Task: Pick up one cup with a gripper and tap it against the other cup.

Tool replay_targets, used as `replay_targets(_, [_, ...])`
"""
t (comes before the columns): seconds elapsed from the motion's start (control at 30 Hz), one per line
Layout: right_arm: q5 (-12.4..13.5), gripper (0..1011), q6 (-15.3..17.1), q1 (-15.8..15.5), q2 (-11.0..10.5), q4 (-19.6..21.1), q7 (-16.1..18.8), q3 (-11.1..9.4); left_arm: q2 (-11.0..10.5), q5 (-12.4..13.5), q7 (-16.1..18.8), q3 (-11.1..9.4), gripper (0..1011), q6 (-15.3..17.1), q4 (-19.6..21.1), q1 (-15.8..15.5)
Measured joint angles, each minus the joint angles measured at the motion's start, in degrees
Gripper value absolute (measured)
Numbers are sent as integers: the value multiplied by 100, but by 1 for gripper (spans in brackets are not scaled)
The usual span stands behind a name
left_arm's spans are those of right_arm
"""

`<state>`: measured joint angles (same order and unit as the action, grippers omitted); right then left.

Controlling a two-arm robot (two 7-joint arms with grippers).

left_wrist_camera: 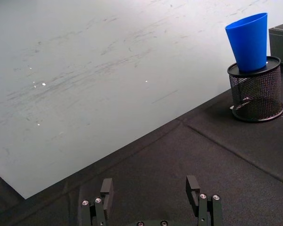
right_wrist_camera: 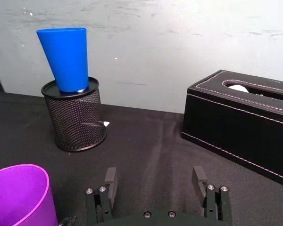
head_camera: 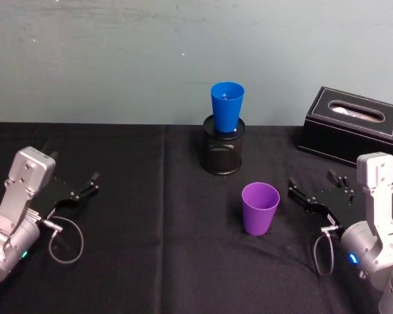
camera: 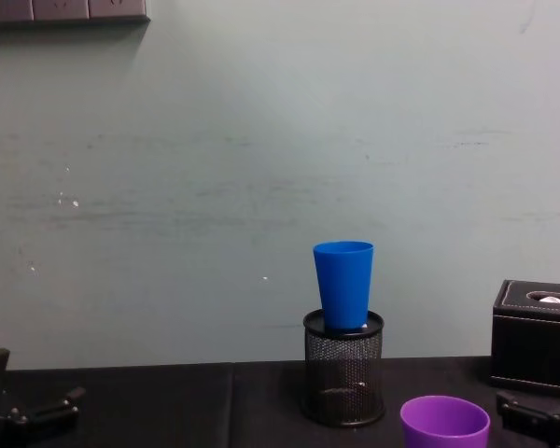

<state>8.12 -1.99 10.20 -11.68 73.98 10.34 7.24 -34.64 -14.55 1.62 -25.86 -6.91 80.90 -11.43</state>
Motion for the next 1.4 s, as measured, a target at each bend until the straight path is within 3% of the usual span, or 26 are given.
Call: replay_targets(1.4, [1,1003,-13,-3,-5,7,24,7,0,0,0,0,1011,0,0,0])
